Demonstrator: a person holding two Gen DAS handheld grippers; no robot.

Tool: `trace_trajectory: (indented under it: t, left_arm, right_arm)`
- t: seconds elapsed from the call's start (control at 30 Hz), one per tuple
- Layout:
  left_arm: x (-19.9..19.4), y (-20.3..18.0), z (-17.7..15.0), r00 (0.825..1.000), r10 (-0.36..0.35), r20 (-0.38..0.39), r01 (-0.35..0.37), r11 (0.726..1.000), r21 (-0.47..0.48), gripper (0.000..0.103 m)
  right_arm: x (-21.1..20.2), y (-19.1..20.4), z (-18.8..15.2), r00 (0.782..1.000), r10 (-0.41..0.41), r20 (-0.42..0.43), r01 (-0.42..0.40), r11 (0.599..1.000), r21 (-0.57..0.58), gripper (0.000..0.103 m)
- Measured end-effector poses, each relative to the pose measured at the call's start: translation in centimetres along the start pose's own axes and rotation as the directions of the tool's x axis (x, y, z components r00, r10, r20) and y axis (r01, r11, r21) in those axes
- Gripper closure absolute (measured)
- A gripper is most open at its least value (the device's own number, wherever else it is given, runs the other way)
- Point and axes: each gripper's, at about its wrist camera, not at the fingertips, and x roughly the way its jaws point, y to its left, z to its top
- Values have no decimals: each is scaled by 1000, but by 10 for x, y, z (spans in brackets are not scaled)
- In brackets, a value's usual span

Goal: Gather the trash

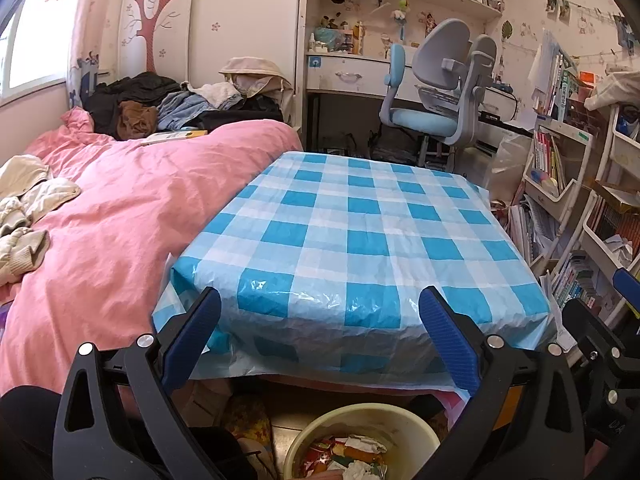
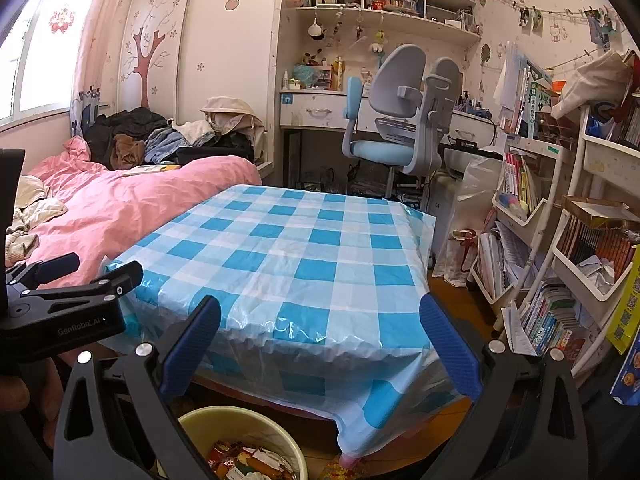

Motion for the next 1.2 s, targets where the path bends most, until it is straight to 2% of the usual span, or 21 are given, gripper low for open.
trace_trajectory:
  t: [1.2]
  left_arm:
    - [2, 1, -2, 1000, 1, -13, -2, 1000, -28, 7]
  right_arm:
    - [2, -1, -2, 1000, 0, -10, -1, 1000, -5, 8]
